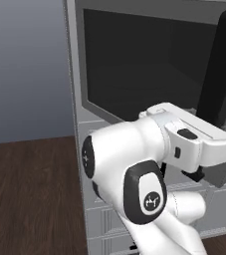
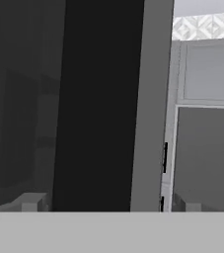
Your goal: Open the microwave, place the bowl with waffle inside the microwave, then close the microwave door and turn it on.
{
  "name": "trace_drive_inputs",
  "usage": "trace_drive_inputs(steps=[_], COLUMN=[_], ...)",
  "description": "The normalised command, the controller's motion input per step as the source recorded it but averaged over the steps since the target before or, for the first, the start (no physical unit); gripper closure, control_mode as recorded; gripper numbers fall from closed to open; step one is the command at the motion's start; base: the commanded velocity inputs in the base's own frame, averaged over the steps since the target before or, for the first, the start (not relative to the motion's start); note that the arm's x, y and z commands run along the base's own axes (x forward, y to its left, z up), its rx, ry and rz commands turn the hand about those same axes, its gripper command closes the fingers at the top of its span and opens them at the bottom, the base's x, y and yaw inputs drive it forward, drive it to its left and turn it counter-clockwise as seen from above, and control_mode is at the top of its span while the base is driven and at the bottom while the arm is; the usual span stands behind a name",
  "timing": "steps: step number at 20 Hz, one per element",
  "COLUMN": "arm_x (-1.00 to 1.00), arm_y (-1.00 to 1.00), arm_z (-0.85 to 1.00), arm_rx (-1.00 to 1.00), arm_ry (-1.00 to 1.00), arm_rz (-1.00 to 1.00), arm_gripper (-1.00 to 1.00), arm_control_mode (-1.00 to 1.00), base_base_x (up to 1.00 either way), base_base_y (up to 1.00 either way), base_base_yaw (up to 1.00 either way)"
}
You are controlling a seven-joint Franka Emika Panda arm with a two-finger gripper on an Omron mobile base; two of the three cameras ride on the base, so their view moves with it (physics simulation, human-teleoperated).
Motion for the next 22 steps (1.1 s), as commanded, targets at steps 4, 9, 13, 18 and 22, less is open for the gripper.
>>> trace_drive_inputs(steps=[4, 9, 13, 18, 22], arm_x=[0.00, -0.13, -0.33, -0.45, -0.42], arm_y=[0.25, 0.11, 0.00, -0.07, -0.24], arm_z=[-0.07, -0.10, 0.00, -0.05, -0.15], arm_rx=[0.00, 0.00, 0.00, 0.04, 0.06], arm_ry=[0.00, 0.00, 0.00, 0.00, 0.00], arm_rz=[0.19, 0.10, 0.07, 0.57, 0.81], arm_gripper=[-1.00, -1.00, -1.00, -1.00, -1.00], arm_control_mode=[-1.00, -1.00, -1.00, -1.00, -1.00], base_base_x=[0.00, 0.00, 0.00, 0.00, 0.00], base_base_y=[0.00, 0.00, 0.00, 0.00, 0.00], base_base_yaw=[0.00, 0.00, 0.00, 0.00, 0.00])
